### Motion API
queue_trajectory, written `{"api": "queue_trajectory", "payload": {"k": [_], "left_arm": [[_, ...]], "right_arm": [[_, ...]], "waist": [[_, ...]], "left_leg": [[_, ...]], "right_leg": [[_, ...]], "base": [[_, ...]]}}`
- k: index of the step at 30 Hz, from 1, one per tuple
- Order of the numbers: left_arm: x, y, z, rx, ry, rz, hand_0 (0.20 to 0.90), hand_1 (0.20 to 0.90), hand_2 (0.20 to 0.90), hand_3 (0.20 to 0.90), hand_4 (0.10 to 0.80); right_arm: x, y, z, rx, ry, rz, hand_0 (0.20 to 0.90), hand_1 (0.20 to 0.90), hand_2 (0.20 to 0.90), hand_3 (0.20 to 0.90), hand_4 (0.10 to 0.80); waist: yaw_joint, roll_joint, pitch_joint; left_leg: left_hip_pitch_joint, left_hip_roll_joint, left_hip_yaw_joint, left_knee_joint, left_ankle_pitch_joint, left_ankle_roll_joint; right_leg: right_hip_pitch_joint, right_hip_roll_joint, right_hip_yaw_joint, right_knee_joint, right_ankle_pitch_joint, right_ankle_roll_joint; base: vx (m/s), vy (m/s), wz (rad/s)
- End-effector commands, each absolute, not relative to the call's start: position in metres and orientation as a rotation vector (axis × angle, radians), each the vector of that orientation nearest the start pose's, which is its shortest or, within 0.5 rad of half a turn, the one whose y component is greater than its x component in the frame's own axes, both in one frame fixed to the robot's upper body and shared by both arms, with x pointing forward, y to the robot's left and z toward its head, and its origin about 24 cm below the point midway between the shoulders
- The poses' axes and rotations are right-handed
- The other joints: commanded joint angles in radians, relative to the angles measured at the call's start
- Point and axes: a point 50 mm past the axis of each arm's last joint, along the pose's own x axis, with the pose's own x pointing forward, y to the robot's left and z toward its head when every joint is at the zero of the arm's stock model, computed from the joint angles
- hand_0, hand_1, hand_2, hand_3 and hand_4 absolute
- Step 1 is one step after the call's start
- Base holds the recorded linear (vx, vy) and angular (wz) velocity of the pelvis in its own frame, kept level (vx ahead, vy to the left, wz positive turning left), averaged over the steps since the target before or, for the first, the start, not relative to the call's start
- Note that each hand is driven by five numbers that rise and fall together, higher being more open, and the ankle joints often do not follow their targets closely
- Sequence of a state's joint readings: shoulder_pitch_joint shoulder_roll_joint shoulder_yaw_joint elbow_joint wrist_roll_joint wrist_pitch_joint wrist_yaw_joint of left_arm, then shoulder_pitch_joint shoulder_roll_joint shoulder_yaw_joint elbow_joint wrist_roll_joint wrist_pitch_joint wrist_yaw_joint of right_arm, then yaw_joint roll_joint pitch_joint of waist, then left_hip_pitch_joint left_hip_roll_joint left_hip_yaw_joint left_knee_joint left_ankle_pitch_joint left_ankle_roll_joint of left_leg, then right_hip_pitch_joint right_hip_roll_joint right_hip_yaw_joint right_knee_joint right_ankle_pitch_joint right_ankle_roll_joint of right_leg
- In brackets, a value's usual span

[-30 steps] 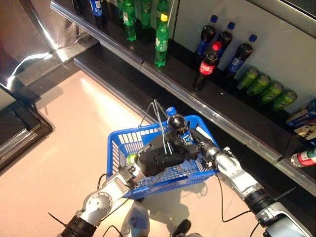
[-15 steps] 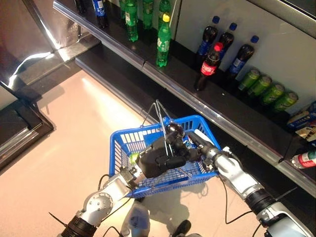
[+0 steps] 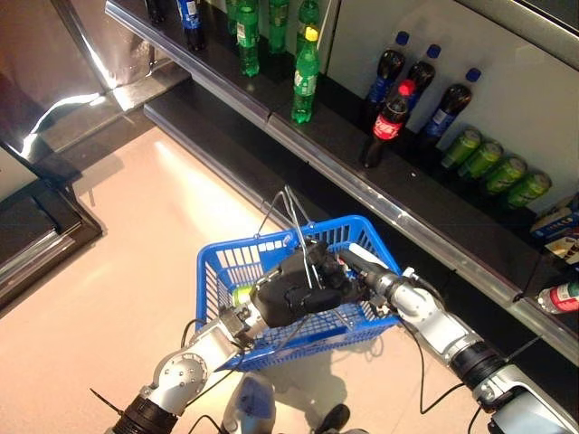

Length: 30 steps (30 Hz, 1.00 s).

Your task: Pick up the drink and place into the basket.

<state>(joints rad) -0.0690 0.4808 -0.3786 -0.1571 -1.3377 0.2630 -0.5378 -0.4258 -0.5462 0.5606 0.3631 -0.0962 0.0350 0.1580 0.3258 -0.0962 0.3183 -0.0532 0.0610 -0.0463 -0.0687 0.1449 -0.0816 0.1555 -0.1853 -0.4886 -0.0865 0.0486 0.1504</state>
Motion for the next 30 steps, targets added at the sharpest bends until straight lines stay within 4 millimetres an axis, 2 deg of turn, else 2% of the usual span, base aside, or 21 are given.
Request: {"api": "queue_trajectory", "payload": {"k": [1,7,18,30], "left_arm": [[0.196,0.063,0.192,-0.97,-0.426,-1.675,0.3,0.3,0.3,0.2,0.1],[0.191,0.061,0.199,-0.899,-0.49,-1.73,0.3,0.3,0.3,0.2,0.1],[0.186,0.055,0.212,-0.829,-0.56,-1.79,0.3,0.3,0.3,0.2,0.1],[0.182,0.051,0.218,-0.821,-0.584,-1.824,0.3,0.3,0.3,0.2,0.1]], "right_arm": [[0.324,-0.129,0.101,-0.948,-0.166,0.615,0.3,0.3,0.3,0.2,0.1],[0.322,-0.114,0.107,-1.046,-0.202,0.684,0.3,0.3,0.3,0.2,0.1],[0.322,-0.094,0.101,-1.127,-0.186,0.781,0.3,0.3,0.3,0.2,0.1],[0.32,-0.088,0.079,-1.172,-0.095,0.829,0.3,0.3,0.3,0.2,0.1]], "waist": [[-0.008,-0.006,-0.215],[-0.008,-0.005,-0.214],[-0.005,-0.008,-0.218],[0.002,-0.009,-0.221]], "left_leg": [[-0.023,-0.047,-0.056,-0.019,0.002,0.015],[-0.024,-0.05,-0.058,-0.019,0.004,0.016],[-0.024,-0.054,-0.067,-0.019,0.004,0.016],[-0.023,-0.057,-0.076,-0.019,0.004,0.015]], "right_leg": [[0.044,0.043,-0.025,0.073,-0.068,-0.049],[0.042,0.043,-0.024,0.074,-0.068,-0.049],[0.041,0.045,-0.023,0.078,-0.074,-0.05],[0.04,0.048,-0.025,0.079,-0.077,-0.054]], "base": [[0.0,0.0,0.0],[0.0,0.0,0.0],[0.0,0.0,0.0],[0.0,0.0,0.0]]}}
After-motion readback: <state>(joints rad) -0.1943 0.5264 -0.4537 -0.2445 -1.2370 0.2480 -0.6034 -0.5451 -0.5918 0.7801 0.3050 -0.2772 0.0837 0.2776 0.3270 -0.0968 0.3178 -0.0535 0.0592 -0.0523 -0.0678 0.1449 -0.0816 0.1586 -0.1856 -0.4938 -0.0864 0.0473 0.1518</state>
